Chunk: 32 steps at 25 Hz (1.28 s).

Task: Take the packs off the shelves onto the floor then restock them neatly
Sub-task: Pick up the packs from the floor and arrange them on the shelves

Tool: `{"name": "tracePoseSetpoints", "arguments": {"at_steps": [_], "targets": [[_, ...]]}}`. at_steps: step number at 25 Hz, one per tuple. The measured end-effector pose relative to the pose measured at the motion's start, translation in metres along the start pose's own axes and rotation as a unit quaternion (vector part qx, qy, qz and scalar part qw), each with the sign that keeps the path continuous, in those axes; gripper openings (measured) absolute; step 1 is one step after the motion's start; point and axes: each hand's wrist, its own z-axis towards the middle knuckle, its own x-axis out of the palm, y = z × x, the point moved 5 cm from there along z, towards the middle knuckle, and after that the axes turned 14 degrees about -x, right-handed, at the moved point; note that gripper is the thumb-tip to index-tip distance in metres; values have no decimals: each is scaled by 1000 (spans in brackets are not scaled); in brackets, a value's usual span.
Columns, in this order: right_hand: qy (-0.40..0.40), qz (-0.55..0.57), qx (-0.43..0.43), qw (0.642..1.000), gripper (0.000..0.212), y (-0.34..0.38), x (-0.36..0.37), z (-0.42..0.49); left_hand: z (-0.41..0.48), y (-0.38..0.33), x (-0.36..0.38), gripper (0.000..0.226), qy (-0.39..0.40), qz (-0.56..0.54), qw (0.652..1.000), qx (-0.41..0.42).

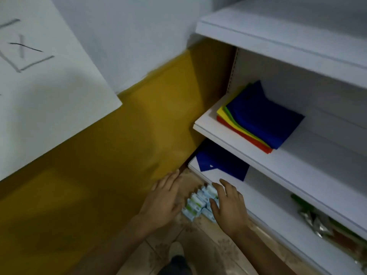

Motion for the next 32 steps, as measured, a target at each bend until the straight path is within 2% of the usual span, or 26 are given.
{"name": "tracePoseSetpoints", "arguments": {"at_steps": [4, 7, 9, 11, 13, 15, 17, 20, 23, 25, 26, 29, 32], "targets": [[95, 29, 75, 992, 47, -21, 65, -27, 25, 11, 69, 70, 84, -49, 995, 24], [146, 10, 81, 986, 35, -68, 119, -34, 42, 24, 148, 54, 100, -77, 992, 5], [187, 6, 80, 979, 37, -102, 164, -35, 45, 34, 215, 56, 168, -102, 980, -32], [265, 19, 97, 959, 35, -136, 219, -45, 44, 49, 290, 54, 243, -154, 949, -127], [361, 43, 96, 927, 26, -160, 285, -61, 38, 62, 377, 49, 325, -186, 901, -221], [410, 41, 56, 909, 26, -173, 343, -68, 34, 67, 448, 44, 385, -216, 850, -287], [440, 19, 0, 898, 29, -182, 405, -63, 41, 69, 513, 40, 409, -232, 815, -338], [420, -51, -68, 903, 33, -198, 502, -35, 74, 75, 596, 47, 391, -252, 780, -418], [395, -77, -79, 912, 36, -208, 586, 2, 113, 80, 662, 64, 333, -300, 736, -507], [415, -94, -97, 900, 35, -210, 632, 17, 135, 78, 694, 74, 329, -309, 724, -522], [427, -109, -111, 891, 32, -210, 649, 22, 144, 79, 709, 74, 329, -316, 721, -522], [446, -122, -142, 875, 25, -209, 670, 25, 157, 87, 733, 53, 323, -334, 725, -508], [417, -40, -106, 902, 23, -203, 641, 27, 157, 89, 701, 42, 296, -349, 745, -485]]}}
